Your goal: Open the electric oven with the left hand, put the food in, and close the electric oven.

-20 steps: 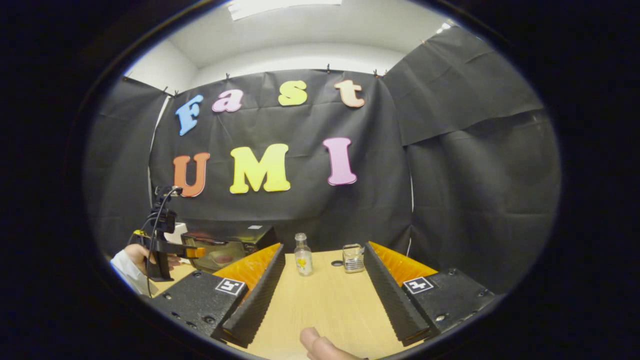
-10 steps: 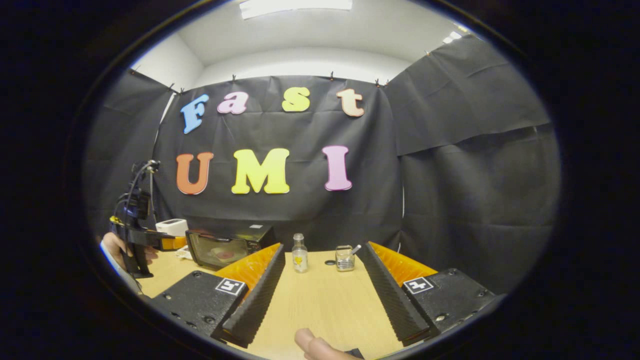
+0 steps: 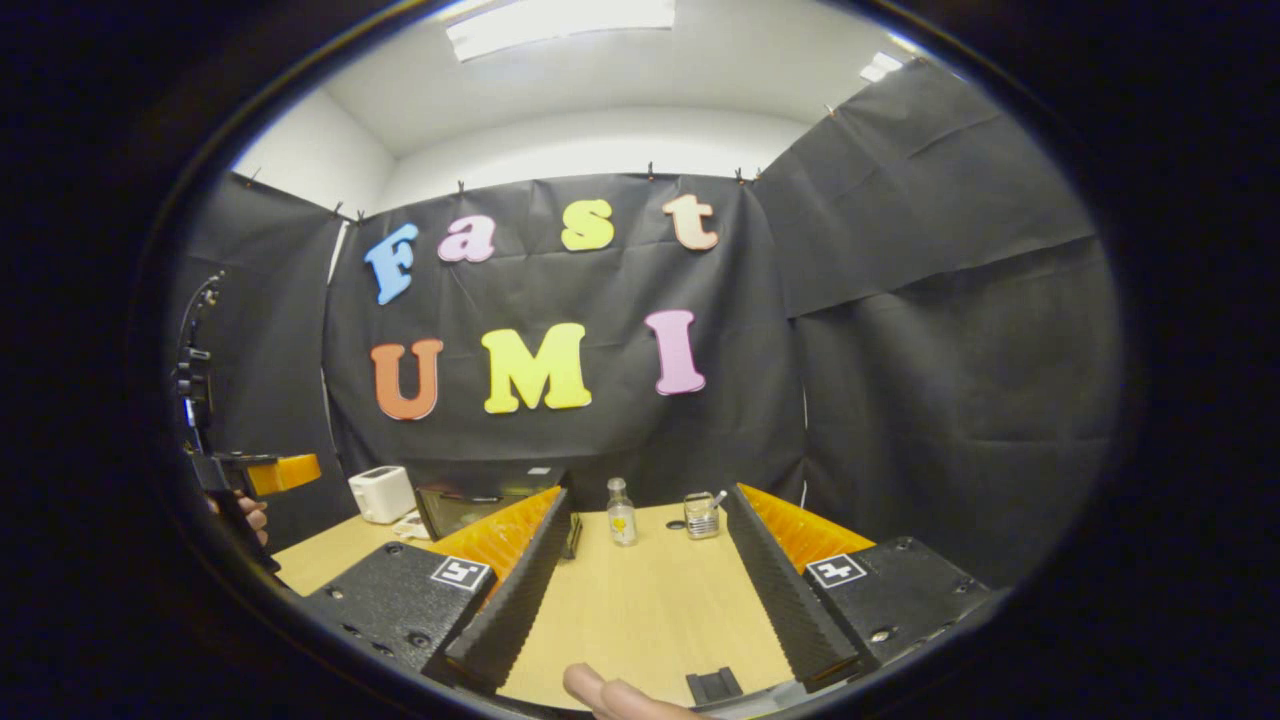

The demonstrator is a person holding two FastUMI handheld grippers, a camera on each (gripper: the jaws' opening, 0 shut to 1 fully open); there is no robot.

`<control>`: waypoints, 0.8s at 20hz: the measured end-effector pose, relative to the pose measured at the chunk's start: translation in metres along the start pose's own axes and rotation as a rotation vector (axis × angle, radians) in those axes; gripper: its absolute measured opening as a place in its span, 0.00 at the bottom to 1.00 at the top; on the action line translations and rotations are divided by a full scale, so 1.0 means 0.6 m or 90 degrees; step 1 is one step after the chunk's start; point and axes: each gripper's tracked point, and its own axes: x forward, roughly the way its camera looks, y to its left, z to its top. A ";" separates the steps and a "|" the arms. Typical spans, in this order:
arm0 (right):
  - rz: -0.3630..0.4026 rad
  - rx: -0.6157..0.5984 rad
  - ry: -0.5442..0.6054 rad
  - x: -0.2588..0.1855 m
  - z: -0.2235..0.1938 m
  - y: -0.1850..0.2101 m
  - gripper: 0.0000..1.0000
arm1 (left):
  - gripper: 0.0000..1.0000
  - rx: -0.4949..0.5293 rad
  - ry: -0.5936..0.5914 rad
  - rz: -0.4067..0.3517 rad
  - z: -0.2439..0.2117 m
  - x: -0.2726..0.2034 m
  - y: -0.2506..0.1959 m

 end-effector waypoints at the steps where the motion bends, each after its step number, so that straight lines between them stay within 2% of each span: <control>1: -0.004 0.000 -0.007 -0.012 0.012 -0.003 1.00 | 0.93 -0.002 -0.014 0.000 0.009 -0.028 -0.001; 7: 0.006 -0.051 -0.043 -0.071 0.035 0.013 1.00 | 0.94 0.029 -0.028 0.037 -0.007 -0.142 0.014; 16: 0.034 -0.094 -0.074 -0.099 0.042 0.064 1.00 | 0.94 0.040 -0.031 0.020 -0.015 -0.160 -0.003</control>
